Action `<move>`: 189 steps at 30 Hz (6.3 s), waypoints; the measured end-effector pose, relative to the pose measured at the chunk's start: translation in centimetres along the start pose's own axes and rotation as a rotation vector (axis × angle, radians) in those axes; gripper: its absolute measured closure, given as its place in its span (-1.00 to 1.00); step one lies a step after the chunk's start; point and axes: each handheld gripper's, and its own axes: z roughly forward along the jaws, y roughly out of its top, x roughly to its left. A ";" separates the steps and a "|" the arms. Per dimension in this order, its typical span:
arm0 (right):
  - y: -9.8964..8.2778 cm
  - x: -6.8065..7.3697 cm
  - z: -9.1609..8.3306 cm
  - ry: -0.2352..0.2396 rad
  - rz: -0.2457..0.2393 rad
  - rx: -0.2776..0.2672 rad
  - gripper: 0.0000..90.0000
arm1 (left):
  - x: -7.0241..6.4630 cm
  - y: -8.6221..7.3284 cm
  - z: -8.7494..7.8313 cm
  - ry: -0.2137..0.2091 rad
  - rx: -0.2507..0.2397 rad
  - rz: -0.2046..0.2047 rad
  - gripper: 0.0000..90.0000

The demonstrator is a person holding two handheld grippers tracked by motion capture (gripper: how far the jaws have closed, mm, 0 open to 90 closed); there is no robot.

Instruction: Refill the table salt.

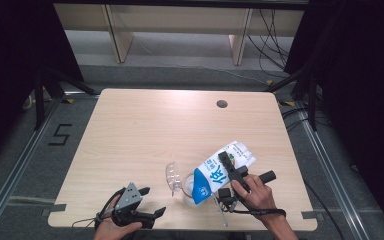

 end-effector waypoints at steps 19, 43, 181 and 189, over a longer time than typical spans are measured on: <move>-0.1 0.1 0.0 0.002 0.008 0.003 0.74 | 0.0 0.0 0.0 0.001 0.000 -0.002 -0.66; -0.1 0.0 0.2 0.030 0.073 -0.012 0.74 | -0.1 0.0 0.0 -0.007 -0.006 -0.003 -0.66; -10.9 6.8 3.5 0.457 1.796 -0.005 -0.28 | 0.1 -0.1 0.0 0.002 -0.011 -0.027 -0.67; -11.3 6.2 1.8 0.473 1.813 0.030 -0.39 | 0.1 -0.1 0.0 0.005 -0.012 -0.035 -0.67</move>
